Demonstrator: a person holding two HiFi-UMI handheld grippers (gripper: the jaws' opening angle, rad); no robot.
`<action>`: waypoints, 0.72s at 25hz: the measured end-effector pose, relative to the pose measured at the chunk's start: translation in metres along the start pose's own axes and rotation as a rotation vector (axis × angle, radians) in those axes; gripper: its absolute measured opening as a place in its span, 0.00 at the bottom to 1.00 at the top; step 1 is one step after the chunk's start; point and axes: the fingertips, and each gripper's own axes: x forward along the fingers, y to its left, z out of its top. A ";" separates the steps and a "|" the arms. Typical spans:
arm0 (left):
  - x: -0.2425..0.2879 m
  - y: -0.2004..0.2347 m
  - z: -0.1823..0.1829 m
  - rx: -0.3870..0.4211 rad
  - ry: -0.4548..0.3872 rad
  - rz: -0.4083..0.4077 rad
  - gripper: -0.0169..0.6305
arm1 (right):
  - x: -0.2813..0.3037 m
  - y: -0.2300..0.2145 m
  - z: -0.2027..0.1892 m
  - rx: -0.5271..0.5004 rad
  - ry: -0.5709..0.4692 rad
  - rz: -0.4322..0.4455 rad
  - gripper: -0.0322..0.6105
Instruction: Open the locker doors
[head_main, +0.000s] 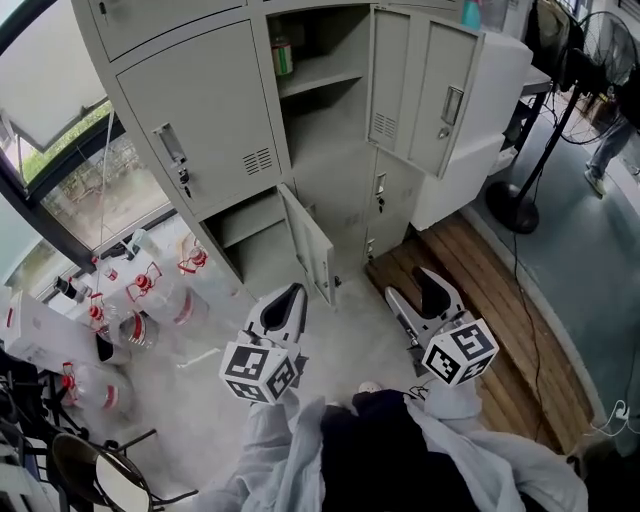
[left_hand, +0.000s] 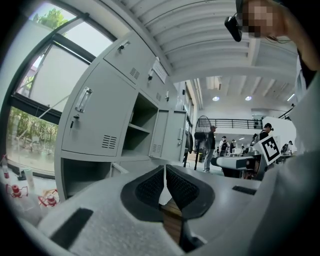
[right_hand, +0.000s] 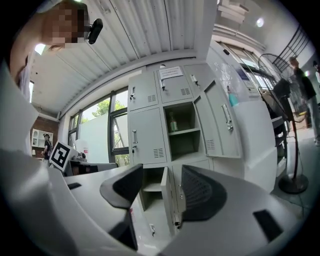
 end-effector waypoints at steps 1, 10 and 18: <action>0.001 -0.002 -0.001 -0.001 0.003 -0.003 0.05 | -0.001 0.000 -0.001 -0.001 0.008 -0.001 0.41; 0.001 -0.007 -0.012 -0.001 0.034 -0.001 0.05 | 0.001 -0.005 -0.011 -0.026 0.063 -0.047 0.05; 0.001 -0.007 -0.016 -0.002 0.055 0.004 0.05 | 0.005 -0.012 -0.023 -0.018 0.113 -0.082 0.05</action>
